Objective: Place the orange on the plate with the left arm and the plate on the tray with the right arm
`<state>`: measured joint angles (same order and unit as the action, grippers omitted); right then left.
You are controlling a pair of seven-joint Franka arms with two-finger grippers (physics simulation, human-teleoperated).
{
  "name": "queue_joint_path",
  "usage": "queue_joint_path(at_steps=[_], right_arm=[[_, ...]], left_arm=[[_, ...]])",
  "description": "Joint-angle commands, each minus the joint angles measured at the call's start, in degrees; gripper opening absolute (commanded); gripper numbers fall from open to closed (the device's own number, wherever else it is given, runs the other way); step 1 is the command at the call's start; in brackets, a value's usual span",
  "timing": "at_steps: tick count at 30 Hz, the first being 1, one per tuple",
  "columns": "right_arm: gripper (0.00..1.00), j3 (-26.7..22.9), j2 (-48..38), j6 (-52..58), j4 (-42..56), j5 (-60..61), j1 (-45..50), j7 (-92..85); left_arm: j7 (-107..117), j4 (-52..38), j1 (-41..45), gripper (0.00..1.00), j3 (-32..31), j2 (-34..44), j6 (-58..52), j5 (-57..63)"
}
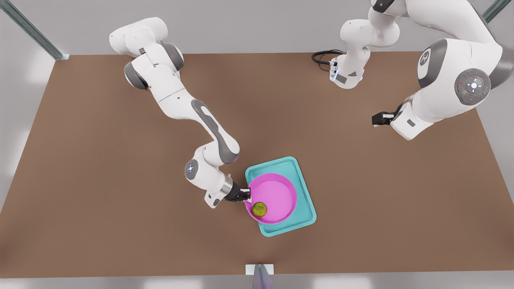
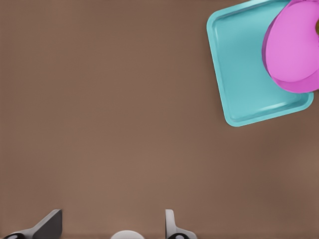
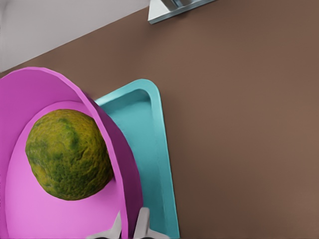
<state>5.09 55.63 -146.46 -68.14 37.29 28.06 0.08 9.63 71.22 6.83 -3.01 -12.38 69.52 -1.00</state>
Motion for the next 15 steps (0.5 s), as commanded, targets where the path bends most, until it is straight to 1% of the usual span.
queue_joint_path(at_steps=[1,8,9,10,15], right_arm=[[0.21,0.0,0.4,-0.3,0.6,-0.3,0.5,4.7],[0.21,0.4,1.5,-0.4,2.3,-0.3,1.6,4.6],[0.7,0.4,1.5,-0.4,2.3,-0.3,1.6,4.6],[1.0,0.4,1.5,-3.3,2.0,-0.3,2.3,4.5],[1.0,0.1,-0.3,-3.7,2.1,-0.7,3.2,4.0]], left_arm=[[0.0,0.0,-0.1,1.0,0.0,0.2,-0.1,0.0],[0.0,0.0,0.0,1.0,-0.1,0.1,-0.1,0.0],[0.0,0.0,0.0,1.0,-0.1,0.1,-0.1,0.0],[0.0,0.0,0.0,1.0,-0.1,0.0,-0.1,0.0],[0.0,0.0,0.4,1.0,-0.1,-0.1,-0.1,0.0]])
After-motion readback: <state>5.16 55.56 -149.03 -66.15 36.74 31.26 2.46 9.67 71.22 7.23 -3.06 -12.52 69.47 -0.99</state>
